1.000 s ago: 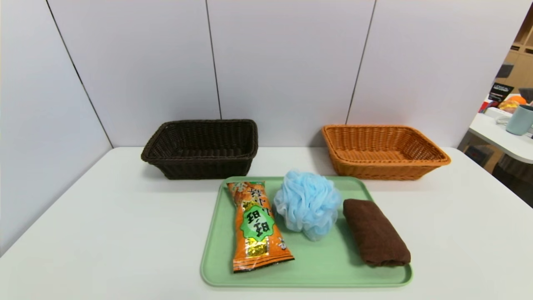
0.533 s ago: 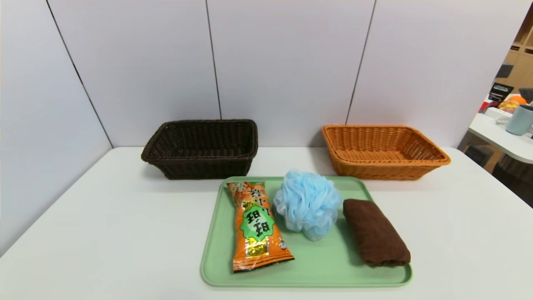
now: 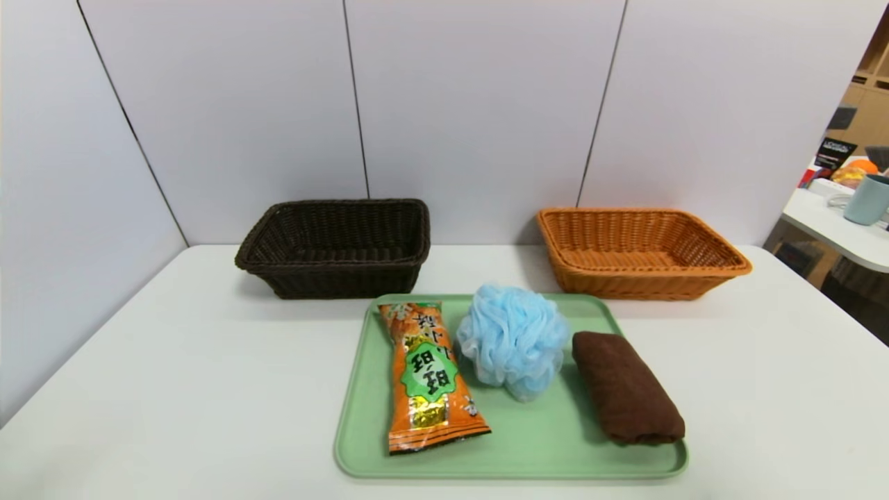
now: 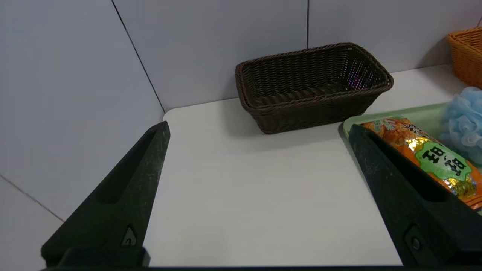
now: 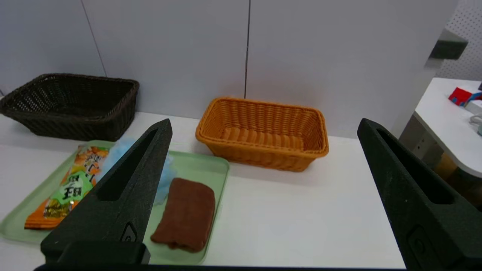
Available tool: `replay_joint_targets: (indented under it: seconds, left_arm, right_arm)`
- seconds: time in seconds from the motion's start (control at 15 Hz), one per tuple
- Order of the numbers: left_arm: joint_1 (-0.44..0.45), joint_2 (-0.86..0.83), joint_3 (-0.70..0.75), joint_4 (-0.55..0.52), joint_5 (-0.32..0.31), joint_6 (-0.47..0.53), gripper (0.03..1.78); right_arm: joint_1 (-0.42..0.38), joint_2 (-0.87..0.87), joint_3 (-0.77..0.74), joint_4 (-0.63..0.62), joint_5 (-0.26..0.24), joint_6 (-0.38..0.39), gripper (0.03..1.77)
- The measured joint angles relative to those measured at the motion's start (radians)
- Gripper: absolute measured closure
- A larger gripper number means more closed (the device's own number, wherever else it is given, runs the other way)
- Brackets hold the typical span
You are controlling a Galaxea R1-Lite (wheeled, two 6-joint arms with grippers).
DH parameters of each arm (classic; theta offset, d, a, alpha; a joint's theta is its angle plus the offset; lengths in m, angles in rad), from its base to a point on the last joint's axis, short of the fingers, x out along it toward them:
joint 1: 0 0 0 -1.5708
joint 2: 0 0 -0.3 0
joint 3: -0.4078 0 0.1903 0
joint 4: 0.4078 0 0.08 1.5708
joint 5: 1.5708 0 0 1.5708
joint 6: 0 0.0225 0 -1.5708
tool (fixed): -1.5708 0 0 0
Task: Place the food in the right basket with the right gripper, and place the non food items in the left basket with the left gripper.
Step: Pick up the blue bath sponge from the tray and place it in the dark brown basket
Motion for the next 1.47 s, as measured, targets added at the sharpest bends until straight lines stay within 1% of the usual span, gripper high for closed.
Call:
replay_joint_targets:
  seconds: [0.2,0.4,0.47,0.6,0.8,0.93,1.13,1.27,1.47]
  left_arm:
    - [-0.001,0.146,-0.136,0.001,-0.021,0.01,0.12]
    - [-0.009,0.253,-0.2,0.006,-0.024,0.011,0.12]
    - [-0.033,0.281,-0.205,0.006,-0.024,0.011,0.12]
    - [-0.116,0.318,-0.204,0.006,-0.024,0.009,0.12]
    - [-0.286,0.37,-0.172,0.007,-0.021,0.001,0.12]
    - [-0.399,0.429,-0.164,0.004,-0.015,-0.023,0.12]
    - [-0.573,0.545,-0.205,-0.005,-0.012,-0.075,0.12]
    - [-0.668,0.622,-0.217,-0.032,-0.047,-0.087,0.12]
    - [-0.721,0.741,-0.226,-0.113,-0.136,-0.09,0.12]
  right_arm:
    - [0.008,0.178,-0.201,0.054,0.032,-0.03,0.1]
    - [0.03,0.288,-0.265,0.086,0.035,-0.038,0.1]
    - [0.032,0.309,-0.266,0.086,0.036,-0.037,0.1]
    - [0.038,0.341,-0.264,0.086,0.037,-0.035,0.1]
    - [0.046,0.379,-0.259,0.088,0.021,-0.033,0.1]
    - [0.047,0.391,-0.244,0.088,0.018,-0.033,0.1]
    - [0.047,0.397,-0.226,0.089,0.01,-0.029,0.1]
    - [0.047,0.399,-0.222,0.089,-0.009,-0.027,0.1]
    - [0.043,0.4,-0.213,0.089,-0.023,-0.024,0.1]
